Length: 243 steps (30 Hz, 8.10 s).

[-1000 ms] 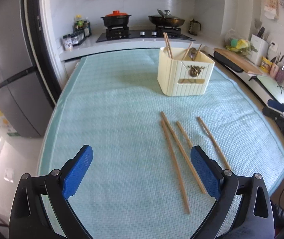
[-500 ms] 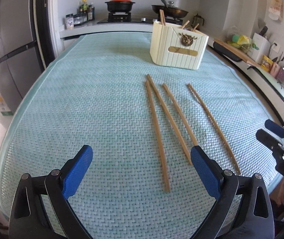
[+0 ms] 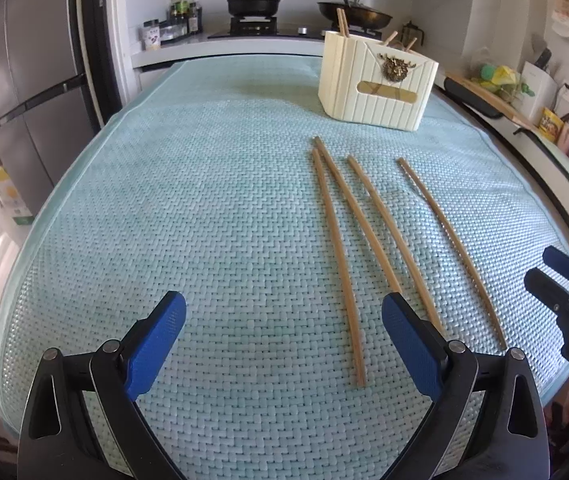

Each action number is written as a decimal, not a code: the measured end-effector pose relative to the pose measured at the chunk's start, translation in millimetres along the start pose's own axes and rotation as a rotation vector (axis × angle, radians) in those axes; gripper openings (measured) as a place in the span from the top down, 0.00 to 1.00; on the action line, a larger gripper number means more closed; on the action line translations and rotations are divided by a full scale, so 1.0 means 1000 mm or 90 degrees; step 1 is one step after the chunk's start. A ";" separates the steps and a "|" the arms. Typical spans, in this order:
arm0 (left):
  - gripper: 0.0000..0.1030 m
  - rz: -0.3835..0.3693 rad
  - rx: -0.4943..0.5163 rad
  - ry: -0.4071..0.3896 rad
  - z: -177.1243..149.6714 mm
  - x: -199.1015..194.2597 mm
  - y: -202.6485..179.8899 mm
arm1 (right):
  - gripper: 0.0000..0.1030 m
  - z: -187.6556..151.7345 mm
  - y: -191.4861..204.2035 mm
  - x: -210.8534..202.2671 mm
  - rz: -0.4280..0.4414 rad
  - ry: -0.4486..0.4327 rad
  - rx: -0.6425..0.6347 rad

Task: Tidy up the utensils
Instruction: 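Move both open tools back over the remaining chopsticks, then grasp a wooden chopstick with the left tool while the right tool grasps another chopstick, then carry the chopstick with the left tool while the right tool carries its chopstick over the holder, then open the left tool to drop its chopstick while the right tool drops its chopstick into the holder, then move both open tools back over the last two chopsticks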

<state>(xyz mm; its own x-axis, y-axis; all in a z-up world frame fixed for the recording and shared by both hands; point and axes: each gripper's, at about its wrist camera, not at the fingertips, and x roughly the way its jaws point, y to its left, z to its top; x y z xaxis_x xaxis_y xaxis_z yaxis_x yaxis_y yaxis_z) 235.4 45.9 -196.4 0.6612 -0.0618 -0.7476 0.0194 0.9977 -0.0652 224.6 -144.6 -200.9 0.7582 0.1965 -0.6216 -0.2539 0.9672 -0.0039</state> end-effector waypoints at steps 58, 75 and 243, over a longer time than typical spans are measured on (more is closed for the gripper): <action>0.04 0.006 0.025 0.084 0.030 0.055 0.003 | 0.42 0.025 0.003 0.055 0.028 0.098 -0.002; 0.04 -0.003 0.076 0.117 0.065 0.092 -0.011 | 0.45 0.052 0.003 0.108 0.032 0.163 -0.024; 0.09 0.054 -0.033 -0.041 0.017 -0.007 0.016 | 0.72 0.045 0.059 0.063 0.127 0.079 -0.030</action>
<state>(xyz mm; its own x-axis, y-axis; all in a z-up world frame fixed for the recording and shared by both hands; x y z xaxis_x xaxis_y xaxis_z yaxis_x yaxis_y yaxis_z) 243.9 63.2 -181.4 0.7061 0.0257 -0.7076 -0.0758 0.9963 -0.0394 284.5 -68.1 -205.3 0.6114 0.3589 -0.7052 -0.4214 0.9020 0.0937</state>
